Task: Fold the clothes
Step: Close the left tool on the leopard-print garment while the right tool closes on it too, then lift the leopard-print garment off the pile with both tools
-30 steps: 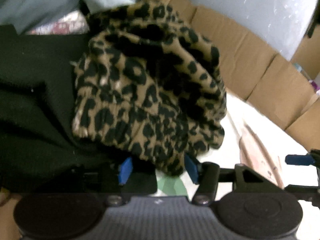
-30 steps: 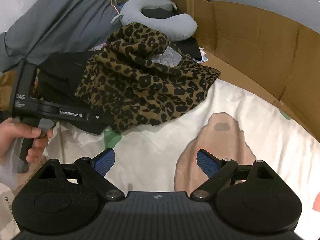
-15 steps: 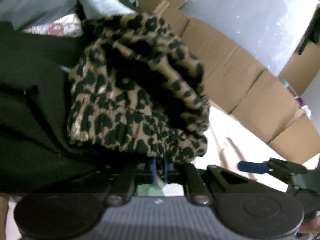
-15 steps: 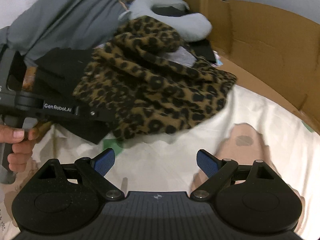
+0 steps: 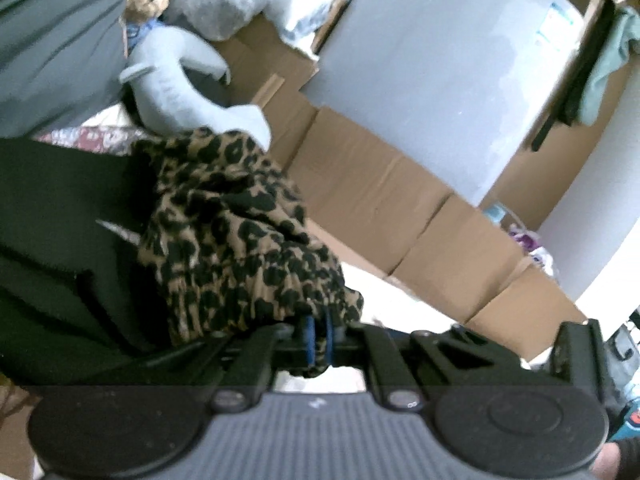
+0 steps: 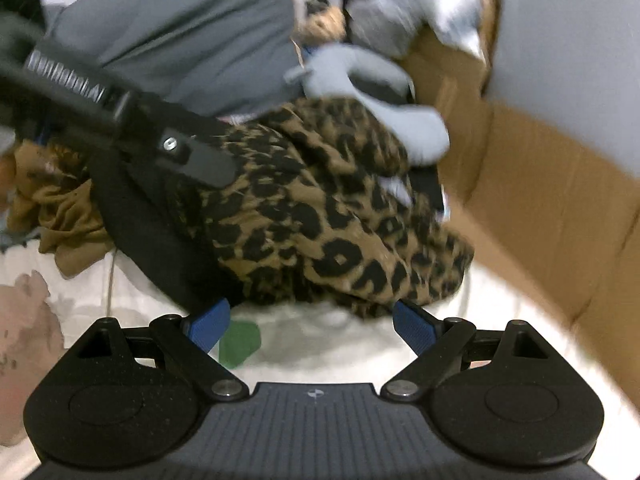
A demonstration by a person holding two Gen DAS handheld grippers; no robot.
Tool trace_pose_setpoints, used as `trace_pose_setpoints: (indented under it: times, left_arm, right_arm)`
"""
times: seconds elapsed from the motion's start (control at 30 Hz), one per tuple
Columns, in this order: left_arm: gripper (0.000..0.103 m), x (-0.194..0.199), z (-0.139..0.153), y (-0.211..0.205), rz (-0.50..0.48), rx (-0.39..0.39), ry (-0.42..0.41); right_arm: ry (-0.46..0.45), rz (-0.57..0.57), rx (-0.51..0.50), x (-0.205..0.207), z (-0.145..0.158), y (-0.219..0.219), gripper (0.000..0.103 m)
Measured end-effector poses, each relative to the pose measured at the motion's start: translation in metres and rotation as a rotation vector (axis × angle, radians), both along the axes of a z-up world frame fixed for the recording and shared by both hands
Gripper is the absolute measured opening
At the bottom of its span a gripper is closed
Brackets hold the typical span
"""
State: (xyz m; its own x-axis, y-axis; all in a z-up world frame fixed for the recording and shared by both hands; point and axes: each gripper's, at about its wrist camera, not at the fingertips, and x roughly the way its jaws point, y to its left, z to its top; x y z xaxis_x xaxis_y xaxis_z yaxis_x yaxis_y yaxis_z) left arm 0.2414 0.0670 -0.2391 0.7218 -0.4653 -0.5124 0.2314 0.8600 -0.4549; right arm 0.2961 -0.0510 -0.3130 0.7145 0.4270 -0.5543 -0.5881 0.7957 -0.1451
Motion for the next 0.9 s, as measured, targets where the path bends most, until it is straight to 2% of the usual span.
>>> trace_pose_setpoints:
  times: [0.2,0.33,0.47,0.8,0.83,0.9]
  left_arm:
    - [0.005,-0.013,0.024,0.008,-0.004,-0.018,-0.037]
    - [0.005,-0.022,0.04,0.012,-0.003,-0.027,-0.059]
    - [0.005,-0.028,0.05,0.014,-0.004,-0.061,-0.063]
    - [0.005,-0.033,0.057,0.011,-0.027,-0.097,-0.068]
    - [0.005,-0.032,0.055,0.01,-0.027,-0.096,-0.066]
    - [0.005,-0.03,0.052,0.009,-0.022,-0.084,-0.057]
  right_arm:
    - [-0.105,0.034,-0.069,-0.002,0.008,0.011,0.075]
    - [-0.178,0.04,-0.089,-0.002,0.017,0.013,0.073]
    - [-0.205,0.055,-0.071,-0.003,0.028,0.017,0.067]
    - [-0.38,0.069,-0.092,-0.006,0.055,0.03,0.067]
    - [-0.369,0.084,-0.089,-0.005,0.055,0.03,0.065]
    - [-0.322,0.119,-0.068,0.0,0.053,0.027,0.043]
